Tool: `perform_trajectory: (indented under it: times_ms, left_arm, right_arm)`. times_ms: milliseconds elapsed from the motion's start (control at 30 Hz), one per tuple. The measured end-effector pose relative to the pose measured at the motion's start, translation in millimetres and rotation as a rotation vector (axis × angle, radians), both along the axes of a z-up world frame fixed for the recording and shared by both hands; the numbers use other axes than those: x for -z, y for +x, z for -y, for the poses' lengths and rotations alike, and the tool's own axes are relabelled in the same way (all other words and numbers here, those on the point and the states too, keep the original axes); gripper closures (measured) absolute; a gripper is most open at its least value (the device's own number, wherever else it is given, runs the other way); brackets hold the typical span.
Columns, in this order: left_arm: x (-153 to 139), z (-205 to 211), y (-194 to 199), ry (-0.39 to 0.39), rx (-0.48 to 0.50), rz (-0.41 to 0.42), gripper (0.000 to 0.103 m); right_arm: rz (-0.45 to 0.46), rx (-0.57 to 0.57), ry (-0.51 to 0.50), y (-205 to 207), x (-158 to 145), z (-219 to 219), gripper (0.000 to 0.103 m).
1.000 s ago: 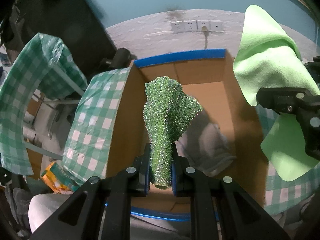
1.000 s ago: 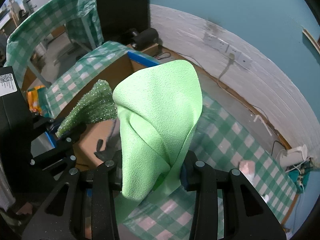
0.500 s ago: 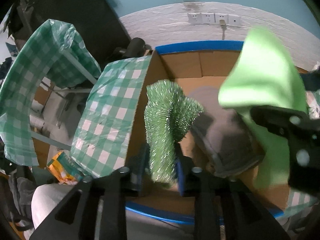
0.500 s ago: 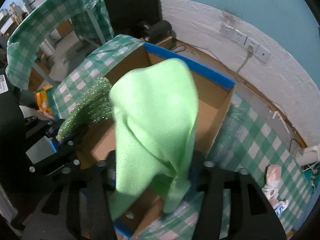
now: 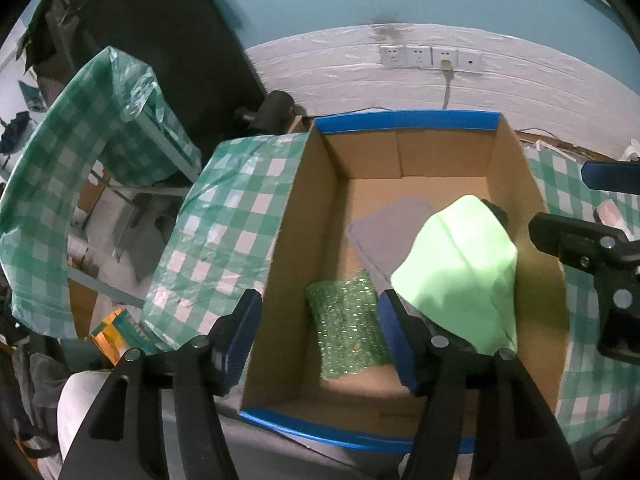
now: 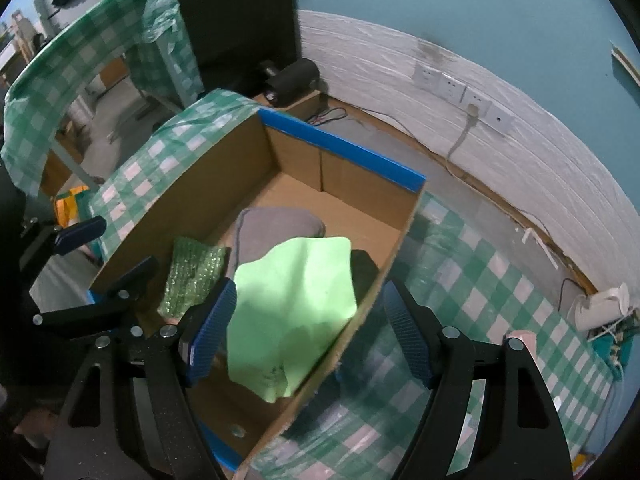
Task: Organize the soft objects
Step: 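Open the left tool inside the box while the right tool releases the cloth there, then move the left tool to the pink bundle while the right tool reaches the striped bag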
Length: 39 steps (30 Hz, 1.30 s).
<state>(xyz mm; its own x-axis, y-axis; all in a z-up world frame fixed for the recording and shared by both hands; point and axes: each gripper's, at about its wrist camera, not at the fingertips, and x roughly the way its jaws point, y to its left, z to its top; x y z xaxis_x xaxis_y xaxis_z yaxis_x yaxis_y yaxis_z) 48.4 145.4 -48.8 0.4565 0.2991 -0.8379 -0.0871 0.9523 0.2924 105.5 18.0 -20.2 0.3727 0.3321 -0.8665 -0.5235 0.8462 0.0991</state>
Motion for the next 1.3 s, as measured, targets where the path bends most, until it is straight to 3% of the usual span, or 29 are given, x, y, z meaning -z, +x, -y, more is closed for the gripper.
perform_trajectory:
  times_ms: [233, 733, 1300]
  left_arm:
    - [-5.2, 23.3, -0.5, -0.005, 0.054, 0.013, 0.035]
    - [-13.9, 66.5, 0.7, -0.004, 0.128, 0.033, 0.033]
    - [-7.6, 148.2, 1.2, 0.01, 0.271, 0.01, 0.032]
  right_arm:
    - [-0.012, 0.043, -0.015, 1.1, 3.3, 24.1, 0.026]
    - [-0.035, 0.177, -0.026, 2.7, 8.7, 98.6, 0.026]
    - [-0.06, 0.328, -0.032, -8.7, 21.4, 198.5, 0.025]
